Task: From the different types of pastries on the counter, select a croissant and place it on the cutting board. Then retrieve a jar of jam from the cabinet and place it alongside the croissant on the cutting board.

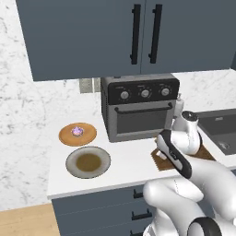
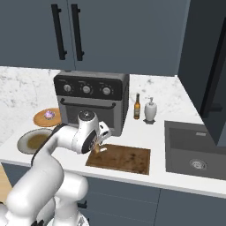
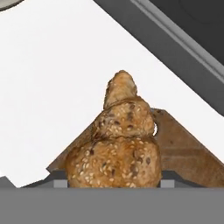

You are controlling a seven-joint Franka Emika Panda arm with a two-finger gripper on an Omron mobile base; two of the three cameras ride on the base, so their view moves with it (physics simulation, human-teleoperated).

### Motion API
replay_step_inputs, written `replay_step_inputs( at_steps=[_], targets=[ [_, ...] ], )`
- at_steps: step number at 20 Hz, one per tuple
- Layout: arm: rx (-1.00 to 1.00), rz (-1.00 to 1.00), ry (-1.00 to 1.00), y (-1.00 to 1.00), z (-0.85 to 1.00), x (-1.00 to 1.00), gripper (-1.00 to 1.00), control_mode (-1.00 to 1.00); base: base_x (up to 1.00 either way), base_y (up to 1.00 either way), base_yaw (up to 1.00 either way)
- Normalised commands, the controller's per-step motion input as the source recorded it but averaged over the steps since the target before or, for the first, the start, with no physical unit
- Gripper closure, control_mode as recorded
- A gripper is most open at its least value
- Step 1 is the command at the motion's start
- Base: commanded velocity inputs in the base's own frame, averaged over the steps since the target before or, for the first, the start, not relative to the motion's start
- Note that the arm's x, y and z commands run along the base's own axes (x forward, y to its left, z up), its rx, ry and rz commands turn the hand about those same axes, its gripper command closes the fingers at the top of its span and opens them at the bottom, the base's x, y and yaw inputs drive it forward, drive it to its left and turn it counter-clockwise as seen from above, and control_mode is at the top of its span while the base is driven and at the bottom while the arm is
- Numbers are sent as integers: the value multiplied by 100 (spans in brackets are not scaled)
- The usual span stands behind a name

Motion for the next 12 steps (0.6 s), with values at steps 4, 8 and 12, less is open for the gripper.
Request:
replay_step_inputs(
  at_steps=[4,8,12],
  targets=[
    [-1,0,3,-35,-17,0,100,-100,0,0,0],
    [0,0,0,-35,-15,12,100,-100,0,0,0],
    [0,0,0,-25,-38,11,100,-100,0,0,0]
  ],
)
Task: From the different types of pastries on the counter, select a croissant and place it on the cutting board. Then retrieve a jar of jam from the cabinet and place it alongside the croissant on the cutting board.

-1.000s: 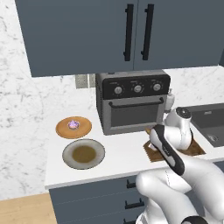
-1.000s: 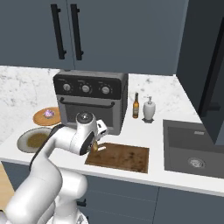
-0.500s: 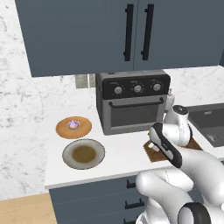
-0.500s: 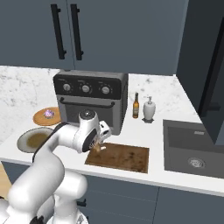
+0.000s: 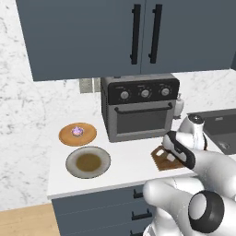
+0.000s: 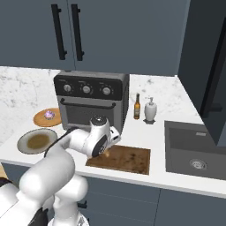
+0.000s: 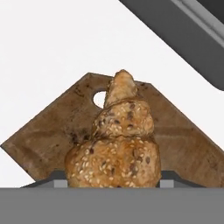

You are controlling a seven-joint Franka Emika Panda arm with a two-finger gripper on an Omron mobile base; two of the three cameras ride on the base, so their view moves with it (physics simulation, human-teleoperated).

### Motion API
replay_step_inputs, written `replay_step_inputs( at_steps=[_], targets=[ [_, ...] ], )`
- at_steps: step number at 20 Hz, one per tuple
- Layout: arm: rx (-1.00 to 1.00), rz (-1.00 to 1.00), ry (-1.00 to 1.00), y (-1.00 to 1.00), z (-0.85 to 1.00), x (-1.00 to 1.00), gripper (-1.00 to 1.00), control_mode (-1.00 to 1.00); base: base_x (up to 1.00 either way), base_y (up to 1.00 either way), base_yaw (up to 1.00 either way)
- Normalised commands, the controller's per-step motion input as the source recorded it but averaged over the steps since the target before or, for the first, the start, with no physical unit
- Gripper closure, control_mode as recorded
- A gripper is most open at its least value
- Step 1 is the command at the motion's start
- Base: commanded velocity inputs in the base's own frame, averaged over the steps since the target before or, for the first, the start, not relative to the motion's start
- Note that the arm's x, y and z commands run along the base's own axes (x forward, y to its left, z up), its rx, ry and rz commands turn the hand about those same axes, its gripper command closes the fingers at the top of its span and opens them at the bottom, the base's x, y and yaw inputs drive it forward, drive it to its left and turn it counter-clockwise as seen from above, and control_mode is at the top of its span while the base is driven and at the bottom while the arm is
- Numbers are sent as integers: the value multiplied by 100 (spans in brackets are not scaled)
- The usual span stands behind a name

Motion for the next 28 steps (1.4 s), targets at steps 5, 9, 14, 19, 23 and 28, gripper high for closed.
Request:
replay_step_inputs(
  at_steps=[5,9,14,19,23,28],
  targets=[
    [-1,0,0,-15,-34,11,100,-100,0,0,0],
    [0,0,0,-12,-10,10,100,-100,0,0,0],
    [0,0,0,-11,-11,9,100,-100,0,0,0],
    [0,0,0,-6,-13,13,100,-100,0,0,0],
    [-1,0,0,-1,-17,12,100,-100,0,0,0],
    [-2,0,0,-1,-28,7,100,-100,0,0,0]
  ],
)
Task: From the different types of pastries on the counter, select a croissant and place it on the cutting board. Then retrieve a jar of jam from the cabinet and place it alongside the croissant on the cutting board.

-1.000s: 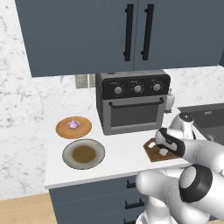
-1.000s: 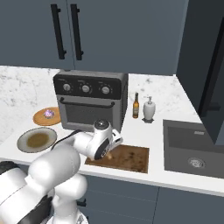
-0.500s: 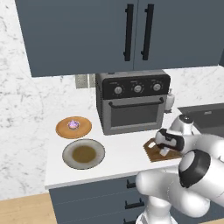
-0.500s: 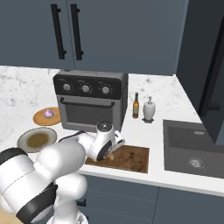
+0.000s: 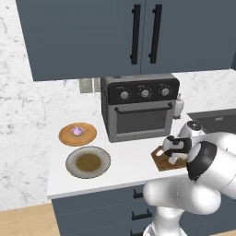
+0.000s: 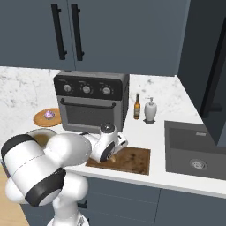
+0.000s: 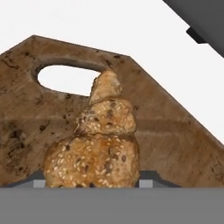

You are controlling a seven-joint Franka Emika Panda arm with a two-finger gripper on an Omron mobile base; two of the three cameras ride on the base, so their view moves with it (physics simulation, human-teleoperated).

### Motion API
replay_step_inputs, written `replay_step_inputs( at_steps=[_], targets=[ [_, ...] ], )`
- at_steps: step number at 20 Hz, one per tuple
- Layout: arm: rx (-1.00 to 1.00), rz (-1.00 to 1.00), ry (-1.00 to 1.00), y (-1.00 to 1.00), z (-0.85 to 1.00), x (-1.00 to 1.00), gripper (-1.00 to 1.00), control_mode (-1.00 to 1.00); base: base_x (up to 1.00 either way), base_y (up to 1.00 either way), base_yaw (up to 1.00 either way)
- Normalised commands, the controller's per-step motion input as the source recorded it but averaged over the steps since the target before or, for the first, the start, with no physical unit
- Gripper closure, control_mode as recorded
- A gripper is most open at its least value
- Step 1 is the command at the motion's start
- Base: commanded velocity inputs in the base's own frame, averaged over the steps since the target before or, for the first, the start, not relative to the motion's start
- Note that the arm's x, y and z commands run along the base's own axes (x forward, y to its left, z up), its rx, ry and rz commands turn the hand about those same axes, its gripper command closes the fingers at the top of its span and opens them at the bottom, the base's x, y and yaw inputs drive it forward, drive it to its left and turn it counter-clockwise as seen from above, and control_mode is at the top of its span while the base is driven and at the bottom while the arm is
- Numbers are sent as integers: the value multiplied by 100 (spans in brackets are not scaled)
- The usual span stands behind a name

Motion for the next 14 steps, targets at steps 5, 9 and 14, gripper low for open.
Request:
replay_step_inputs(
  at_steps=[5,9,14],
  targets=[
    [-1,0,0,-2,-19,3,-100,-100,0,0,0],
    [0,0,-3,-13,9,-8,-100,-100,0,0,0],
    [0,0,-8,-4,28,-19,-100,-100,0,0,0]
  ],
)
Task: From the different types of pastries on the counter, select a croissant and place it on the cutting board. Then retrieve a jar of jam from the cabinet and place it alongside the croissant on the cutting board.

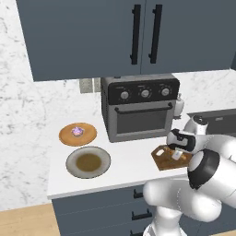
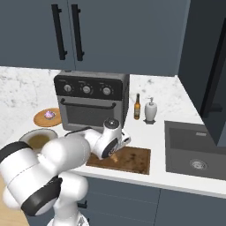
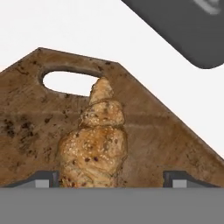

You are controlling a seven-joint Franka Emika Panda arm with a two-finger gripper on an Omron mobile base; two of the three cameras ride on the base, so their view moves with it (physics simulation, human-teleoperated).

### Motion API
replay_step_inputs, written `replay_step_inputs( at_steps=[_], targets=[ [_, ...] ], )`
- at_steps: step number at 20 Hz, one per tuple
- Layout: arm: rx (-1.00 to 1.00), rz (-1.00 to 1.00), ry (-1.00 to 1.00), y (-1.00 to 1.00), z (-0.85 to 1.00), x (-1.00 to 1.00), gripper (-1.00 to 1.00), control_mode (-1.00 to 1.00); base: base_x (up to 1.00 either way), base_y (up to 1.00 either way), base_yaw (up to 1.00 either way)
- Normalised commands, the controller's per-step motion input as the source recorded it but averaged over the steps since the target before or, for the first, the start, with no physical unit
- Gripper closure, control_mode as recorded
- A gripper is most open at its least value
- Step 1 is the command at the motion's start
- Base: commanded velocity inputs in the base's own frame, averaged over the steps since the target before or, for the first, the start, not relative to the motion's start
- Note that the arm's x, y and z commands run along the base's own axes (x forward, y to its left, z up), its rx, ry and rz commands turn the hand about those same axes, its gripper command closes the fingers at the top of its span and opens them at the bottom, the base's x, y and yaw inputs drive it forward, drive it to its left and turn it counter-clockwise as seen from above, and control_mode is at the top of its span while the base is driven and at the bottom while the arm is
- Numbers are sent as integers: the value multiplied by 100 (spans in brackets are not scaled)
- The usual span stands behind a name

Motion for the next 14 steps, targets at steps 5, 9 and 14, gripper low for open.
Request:
replay_step_inputs(
  at_steps=[5,9,14],
  targets=[
    [0,-1,-7,0,38,-2,-100,-100,0,0,0],
    [0,0,0,0,47,-1,-100,-100,0,0,0],
    [0,0,0,1,47,-3,-100,-100,0,0,0]
  ],
)
